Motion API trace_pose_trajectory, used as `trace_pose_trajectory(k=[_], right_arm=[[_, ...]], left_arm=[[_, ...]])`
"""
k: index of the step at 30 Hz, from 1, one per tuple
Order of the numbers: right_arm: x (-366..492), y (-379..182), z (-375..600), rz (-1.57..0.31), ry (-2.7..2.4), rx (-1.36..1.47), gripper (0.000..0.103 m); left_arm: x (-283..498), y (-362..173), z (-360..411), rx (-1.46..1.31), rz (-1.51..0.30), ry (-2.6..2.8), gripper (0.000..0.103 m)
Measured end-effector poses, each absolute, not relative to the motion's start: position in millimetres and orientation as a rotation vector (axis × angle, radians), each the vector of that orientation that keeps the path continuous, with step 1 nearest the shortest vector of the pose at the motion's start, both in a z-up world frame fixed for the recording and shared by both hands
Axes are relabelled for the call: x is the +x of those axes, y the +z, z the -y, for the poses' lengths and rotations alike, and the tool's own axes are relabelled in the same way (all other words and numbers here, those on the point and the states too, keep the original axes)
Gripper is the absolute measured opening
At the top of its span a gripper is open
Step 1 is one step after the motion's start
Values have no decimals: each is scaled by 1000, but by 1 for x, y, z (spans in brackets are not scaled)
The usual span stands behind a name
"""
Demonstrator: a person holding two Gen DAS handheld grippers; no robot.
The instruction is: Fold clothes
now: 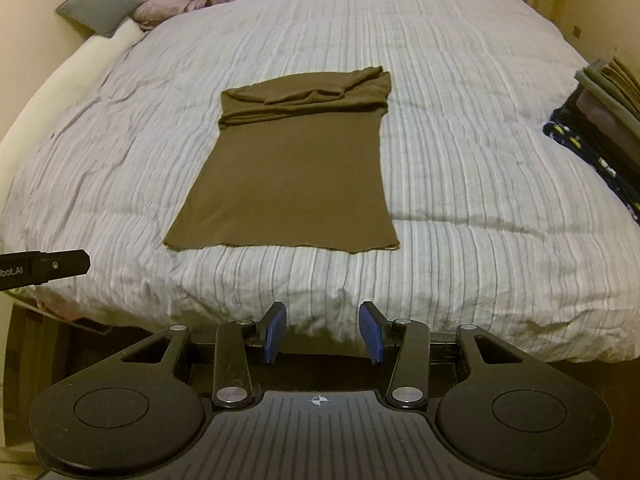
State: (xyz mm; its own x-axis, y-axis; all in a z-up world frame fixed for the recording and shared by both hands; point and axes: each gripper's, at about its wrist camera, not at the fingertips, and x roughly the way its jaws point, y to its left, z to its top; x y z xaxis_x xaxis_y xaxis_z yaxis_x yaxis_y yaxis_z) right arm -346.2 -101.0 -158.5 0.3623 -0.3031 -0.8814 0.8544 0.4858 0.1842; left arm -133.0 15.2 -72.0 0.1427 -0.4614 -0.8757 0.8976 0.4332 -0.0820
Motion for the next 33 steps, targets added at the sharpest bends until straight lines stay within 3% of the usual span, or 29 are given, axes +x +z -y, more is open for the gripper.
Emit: trace_pose_trajectory(k=[13, 33], right_arm=[[-327, -159, 91, -931, -793, 686, 44], [-359, -157, 107, -915, -829, 704, 44]], left_arm=[[-126, -71, -39, 526, -1008, -1005, 48], [-156, -73, -15, 556, -993, -1042, 50]])
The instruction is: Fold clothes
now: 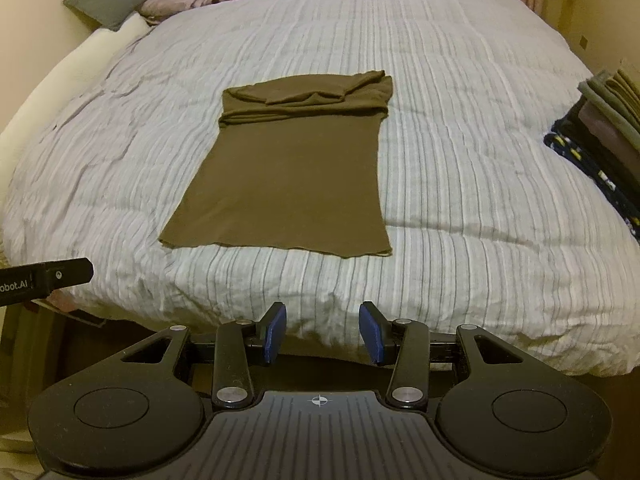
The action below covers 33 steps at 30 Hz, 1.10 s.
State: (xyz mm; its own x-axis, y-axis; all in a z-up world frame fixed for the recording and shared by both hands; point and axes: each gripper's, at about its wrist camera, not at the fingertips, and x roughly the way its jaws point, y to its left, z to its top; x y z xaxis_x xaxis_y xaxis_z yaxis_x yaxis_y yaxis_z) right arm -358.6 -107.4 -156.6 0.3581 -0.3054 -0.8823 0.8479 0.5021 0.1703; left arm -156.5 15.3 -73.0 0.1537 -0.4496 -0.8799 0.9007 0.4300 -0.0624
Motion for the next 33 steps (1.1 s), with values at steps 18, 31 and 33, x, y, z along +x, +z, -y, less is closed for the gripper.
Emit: trace_pose_trajectory(k=[18, 31, 33], right_arm=[[-361, -177, 128, -942, -874, 831, 44], [-347, -200, 206, -827, -946, 970, 44], [-343, -204, 220, -783, -942, 983, 44]], left_arm=[[-123, -98, 1, 541, -1089, -1054, 51], [-31, -134, 67, 485, -1160, -1095, 50], [-12, -141, 81, 483, -1169, -1112, 50]])
